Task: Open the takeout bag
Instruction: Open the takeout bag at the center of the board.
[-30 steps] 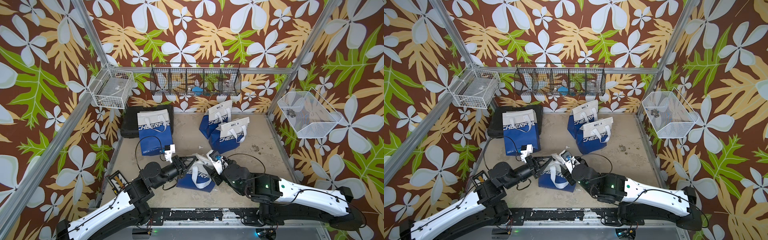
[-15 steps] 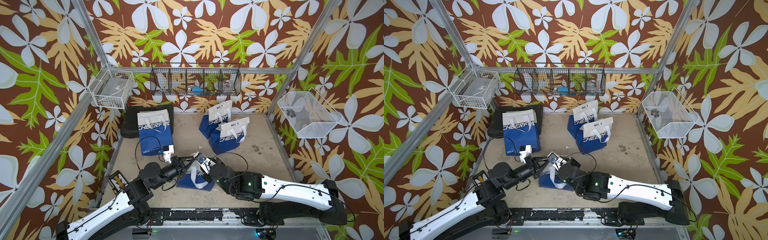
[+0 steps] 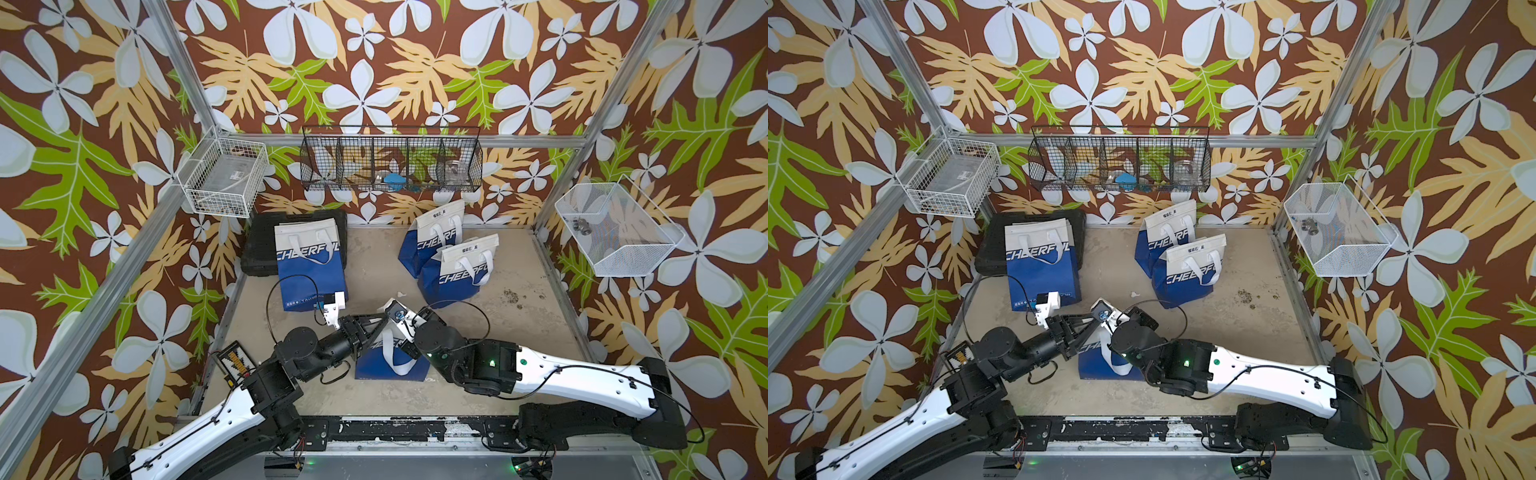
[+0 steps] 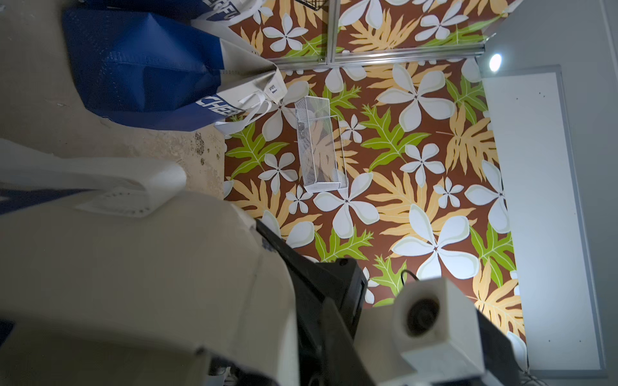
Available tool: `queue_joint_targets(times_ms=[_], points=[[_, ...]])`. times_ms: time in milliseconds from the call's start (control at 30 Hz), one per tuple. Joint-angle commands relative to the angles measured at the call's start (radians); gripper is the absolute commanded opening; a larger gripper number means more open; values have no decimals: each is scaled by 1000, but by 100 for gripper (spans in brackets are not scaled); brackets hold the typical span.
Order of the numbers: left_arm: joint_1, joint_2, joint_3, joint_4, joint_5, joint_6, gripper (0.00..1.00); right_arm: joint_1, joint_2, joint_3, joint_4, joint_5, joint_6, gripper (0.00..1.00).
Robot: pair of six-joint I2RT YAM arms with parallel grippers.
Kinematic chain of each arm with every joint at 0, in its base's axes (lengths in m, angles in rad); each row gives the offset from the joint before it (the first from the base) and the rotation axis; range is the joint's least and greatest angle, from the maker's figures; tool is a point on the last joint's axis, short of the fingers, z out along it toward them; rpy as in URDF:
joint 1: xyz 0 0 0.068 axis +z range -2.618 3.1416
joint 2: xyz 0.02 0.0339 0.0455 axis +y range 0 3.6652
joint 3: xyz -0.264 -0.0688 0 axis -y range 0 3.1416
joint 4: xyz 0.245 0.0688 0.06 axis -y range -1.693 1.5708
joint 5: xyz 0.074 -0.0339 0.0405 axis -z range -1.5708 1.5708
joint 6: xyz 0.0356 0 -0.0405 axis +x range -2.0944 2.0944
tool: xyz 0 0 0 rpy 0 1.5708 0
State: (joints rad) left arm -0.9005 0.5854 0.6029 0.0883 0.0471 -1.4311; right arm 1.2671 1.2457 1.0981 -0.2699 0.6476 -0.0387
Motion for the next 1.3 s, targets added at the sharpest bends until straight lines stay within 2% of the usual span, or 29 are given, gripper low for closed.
queue_joint_targets(times_ms=[0,33,100,200,267,333,500,633,800,867,1067,1267], points=[[0,-63,47,-161,-56,164,65,-20,11,123,-134,13,126,0],[0,-90,58,-207,-55,192,64,-54,52,221,-268,-51,201,0],[0,-114,82,-264,-16,227,53,-81,123,374,-474,-135,291,0],[-18,-112,77,-265,73,215,46,-87,146,436,-553,-223,354,0],[-71,-127,64,-265,35,204,51,-100,143,445,-568,-275,393,0],[-133,-125,57,-262,-9,192,58,-109,129,435,-561,-299,425,0],[-254,1,37,-169,-82,176,60,-123,100,389,-505,-392,486,0],[-262,65,50,-127,-167,159,69,-124,66,336,-464,-459,533,0],[-262,122,82,-200,-308,98,79,-123,9,283,-446,-486,579,0],[-263,136,78,-187,-329,75,79,-121,-18,247,-422,-507,605,0],[-262,227,120,-263,-357,61,64,-116,-98,127,-298,-571,672,0],[-261,257,127,-294,-398,61,66,-67,-95,124,-254,-580,687,0]])
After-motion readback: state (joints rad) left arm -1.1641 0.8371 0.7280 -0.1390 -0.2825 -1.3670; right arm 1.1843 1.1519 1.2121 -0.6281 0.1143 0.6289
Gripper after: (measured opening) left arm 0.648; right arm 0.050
